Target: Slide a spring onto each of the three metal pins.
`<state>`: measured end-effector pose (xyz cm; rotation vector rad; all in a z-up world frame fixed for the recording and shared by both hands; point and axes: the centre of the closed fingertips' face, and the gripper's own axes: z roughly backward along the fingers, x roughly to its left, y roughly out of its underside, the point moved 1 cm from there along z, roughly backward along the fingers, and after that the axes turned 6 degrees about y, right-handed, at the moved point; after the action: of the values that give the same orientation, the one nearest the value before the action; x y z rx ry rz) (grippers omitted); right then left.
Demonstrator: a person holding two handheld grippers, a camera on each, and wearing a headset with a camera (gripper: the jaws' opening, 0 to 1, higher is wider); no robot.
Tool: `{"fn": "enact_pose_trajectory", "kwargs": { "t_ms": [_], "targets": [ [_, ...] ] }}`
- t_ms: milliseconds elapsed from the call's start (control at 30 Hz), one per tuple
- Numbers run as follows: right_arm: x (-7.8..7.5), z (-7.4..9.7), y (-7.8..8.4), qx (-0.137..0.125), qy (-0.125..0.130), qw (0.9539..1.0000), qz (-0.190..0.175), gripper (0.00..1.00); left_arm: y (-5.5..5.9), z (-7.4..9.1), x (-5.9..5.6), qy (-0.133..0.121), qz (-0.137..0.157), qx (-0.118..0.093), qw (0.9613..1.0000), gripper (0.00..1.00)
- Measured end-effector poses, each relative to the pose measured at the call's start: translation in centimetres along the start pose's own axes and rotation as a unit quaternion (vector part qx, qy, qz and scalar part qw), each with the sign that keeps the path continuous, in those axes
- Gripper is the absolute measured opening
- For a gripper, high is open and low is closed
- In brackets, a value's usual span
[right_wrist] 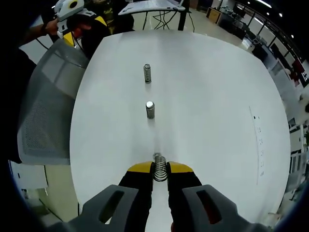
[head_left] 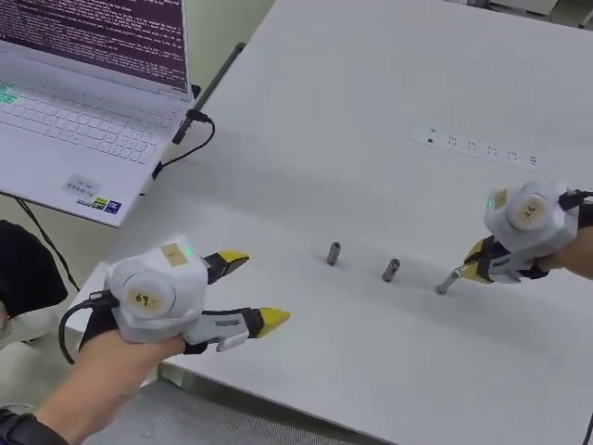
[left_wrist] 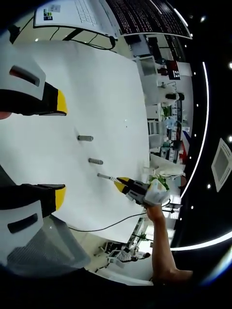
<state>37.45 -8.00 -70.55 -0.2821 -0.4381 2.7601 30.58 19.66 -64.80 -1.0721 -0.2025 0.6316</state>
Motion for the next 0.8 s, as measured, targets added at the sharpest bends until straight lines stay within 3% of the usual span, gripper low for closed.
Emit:
{"fn": "enact_pose_trajectory", "kwargs": {
  "t_ms": [800],
  "targets": [
    [0.4, -1.6, -0.4, 0.023, -0.022, 0.9991, 0.029, 0.09, 0.5, 0.3, 0.2, -0.001, 0.007, 0.005, 1.0000, 0.52]
  ]
}}
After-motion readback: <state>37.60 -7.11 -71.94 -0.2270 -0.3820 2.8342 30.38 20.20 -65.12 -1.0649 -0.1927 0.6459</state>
